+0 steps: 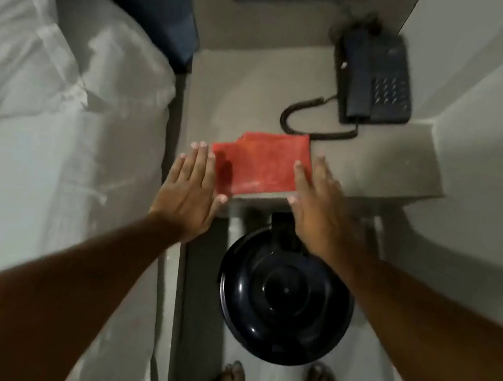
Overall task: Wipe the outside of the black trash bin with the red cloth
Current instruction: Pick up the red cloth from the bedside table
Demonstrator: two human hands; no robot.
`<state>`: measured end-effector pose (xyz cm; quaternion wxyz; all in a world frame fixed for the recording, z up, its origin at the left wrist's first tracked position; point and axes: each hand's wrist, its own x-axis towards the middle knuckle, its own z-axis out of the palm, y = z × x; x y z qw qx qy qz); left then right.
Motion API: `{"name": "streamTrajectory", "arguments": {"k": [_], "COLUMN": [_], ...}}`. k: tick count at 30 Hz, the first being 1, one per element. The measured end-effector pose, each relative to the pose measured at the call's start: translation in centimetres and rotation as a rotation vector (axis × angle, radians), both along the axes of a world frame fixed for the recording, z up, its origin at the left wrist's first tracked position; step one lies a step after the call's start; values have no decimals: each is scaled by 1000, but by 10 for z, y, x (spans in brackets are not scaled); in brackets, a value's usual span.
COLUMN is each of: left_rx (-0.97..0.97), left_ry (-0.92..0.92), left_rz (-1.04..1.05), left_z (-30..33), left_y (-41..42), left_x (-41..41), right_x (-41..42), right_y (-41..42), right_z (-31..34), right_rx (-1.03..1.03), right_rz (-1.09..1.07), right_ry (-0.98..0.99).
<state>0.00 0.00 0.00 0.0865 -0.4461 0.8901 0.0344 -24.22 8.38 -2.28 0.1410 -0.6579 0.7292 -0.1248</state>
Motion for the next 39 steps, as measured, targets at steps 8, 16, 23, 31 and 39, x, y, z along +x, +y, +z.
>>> {"name": "streamTrajectory", "arguments": {"k": [8, 16, 23, 31, 39], "left_rx": [36, -5, -179, -265, -336], "left_ry": [61, 115, 131, 166, 250], "left_rz": [63, 66, 63, 102, -89], "left_z": [-76, -96, -109, -121, -105], "left_y": [-1, -8, -4, 3, 109], "left_x": [-24, -21, -19, -21, -64], "right_x": [21, 20, 33, 36, -24], "right_y": [-24, -24, -40, -60, 32], "right_z": [-73, -88, -88, -58, 4], "right_rx": [-59, -212, -272, -319, -313], "right_rz": [-160, -160, -375, -703, -404], "right_ry": [-26, 9, -219, -600, -1662]}}
